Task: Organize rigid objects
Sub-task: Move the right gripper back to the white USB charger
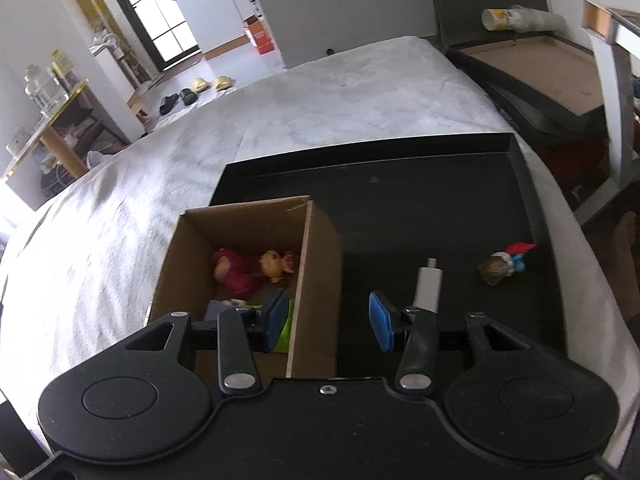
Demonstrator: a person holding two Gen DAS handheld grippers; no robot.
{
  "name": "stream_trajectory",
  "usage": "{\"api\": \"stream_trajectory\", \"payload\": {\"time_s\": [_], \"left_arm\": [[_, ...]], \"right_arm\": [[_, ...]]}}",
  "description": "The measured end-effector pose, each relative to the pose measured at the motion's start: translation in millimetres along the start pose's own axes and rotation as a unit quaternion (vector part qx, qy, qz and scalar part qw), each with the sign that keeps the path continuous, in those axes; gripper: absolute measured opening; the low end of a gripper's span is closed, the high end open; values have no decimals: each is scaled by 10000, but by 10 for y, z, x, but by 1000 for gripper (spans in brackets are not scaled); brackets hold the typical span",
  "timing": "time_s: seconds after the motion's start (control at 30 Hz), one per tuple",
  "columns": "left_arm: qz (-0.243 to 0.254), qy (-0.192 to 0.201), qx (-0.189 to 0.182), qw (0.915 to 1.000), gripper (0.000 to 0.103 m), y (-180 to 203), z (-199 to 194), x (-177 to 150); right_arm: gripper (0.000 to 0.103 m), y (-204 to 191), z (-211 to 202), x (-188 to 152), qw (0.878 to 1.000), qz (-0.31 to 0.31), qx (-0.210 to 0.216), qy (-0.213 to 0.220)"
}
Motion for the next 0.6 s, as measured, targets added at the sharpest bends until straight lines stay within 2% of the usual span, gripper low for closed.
{"api": "stream_trajectory", "payload": {"time_s": [0.17,0.23,0.47,0.6], "left_arm": [[-123,12,200,9997,10,-12,8,3],[-329,33,407,9986,10,-33,7,3],[-332,32,435,9985,10,-27,13,9],[-472,34,606,9970,10,-41,15,9]], "right_arm": [[49,165,17,-39,9999,58,-92,12],[51,213,30,-66,9999,75,-124,2],[56,373,99,-170,9996,53,-264,-7],[56,473,160,-243,9996,86,-278,-36]]}}
Point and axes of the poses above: each gripper's, at about its wrist camera, not at the fingertips, and z roughly the way its jaws point, y to its right, x to its top, the point moved 7 cm from there along z, roughly the way its jaws point, and after that the axes turned 2 degrees about -x, right-handed, at the moved point
